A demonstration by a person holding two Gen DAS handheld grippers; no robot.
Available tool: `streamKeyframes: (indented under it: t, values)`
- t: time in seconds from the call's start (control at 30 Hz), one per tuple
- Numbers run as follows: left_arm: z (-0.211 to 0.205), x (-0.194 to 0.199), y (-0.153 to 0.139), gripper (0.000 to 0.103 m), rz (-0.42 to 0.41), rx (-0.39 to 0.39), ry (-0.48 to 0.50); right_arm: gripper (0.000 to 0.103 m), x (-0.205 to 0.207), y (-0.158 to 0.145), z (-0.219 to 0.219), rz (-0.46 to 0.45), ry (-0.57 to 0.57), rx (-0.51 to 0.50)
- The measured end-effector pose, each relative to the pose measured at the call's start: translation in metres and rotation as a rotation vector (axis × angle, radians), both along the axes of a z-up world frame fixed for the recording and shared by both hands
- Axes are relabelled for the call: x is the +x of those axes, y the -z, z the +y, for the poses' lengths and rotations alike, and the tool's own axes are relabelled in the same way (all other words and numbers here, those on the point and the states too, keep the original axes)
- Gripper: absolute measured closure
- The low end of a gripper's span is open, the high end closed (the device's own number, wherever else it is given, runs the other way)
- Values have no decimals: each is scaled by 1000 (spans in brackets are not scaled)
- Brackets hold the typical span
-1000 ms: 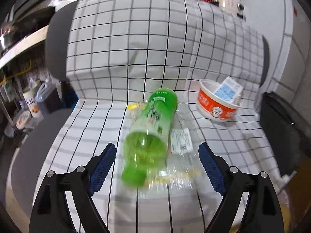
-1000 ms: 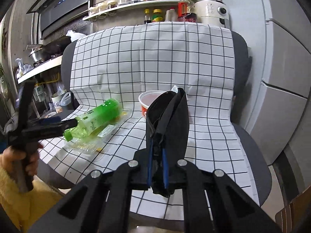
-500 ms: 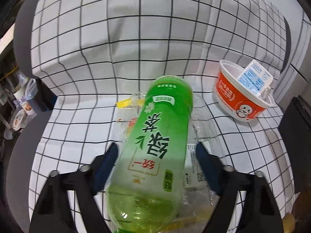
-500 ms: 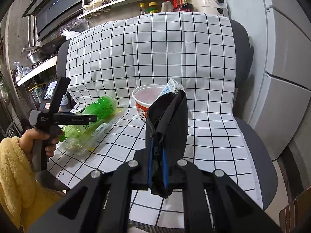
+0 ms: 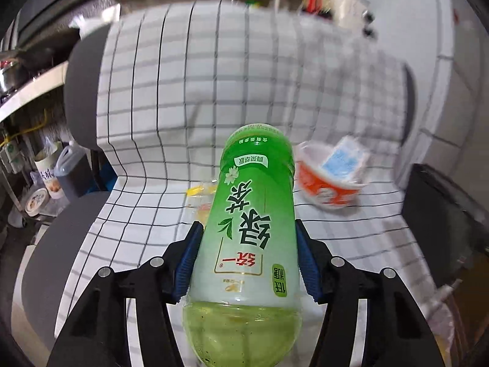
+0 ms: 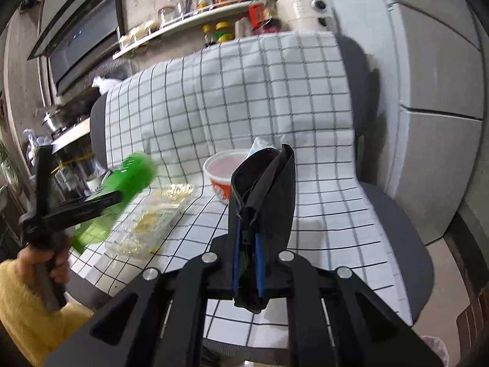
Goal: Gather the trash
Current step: 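Release the black pouch into the wastebasket with the right gripper while the left carries the bottle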
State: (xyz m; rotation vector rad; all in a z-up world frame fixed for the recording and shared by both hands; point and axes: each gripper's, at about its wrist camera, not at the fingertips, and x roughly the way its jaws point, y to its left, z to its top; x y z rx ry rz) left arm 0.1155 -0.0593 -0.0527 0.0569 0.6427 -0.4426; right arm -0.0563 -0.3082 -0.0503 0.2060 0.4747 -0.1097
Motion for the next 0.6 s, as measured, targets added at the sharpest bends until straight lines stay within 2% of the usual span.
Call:
streamKeyframes:
  t: [0.1,0.23,0.33,0.6]
  values:
    - [-10,-44,-11,44,-23,-51,59,94,-18,-4,-5,-8,32,-16]
    - [-37,-92,-10,44,11,-139,181,94,-46,-2,-17,12,98,-35]
    - [-66,-119,-3,44,6,-142,251,94,-77,2,-31,36,175,-44]
    - [-137,-165,16,44,70,-139,483,94,-164,19,-72,122,422,-52]
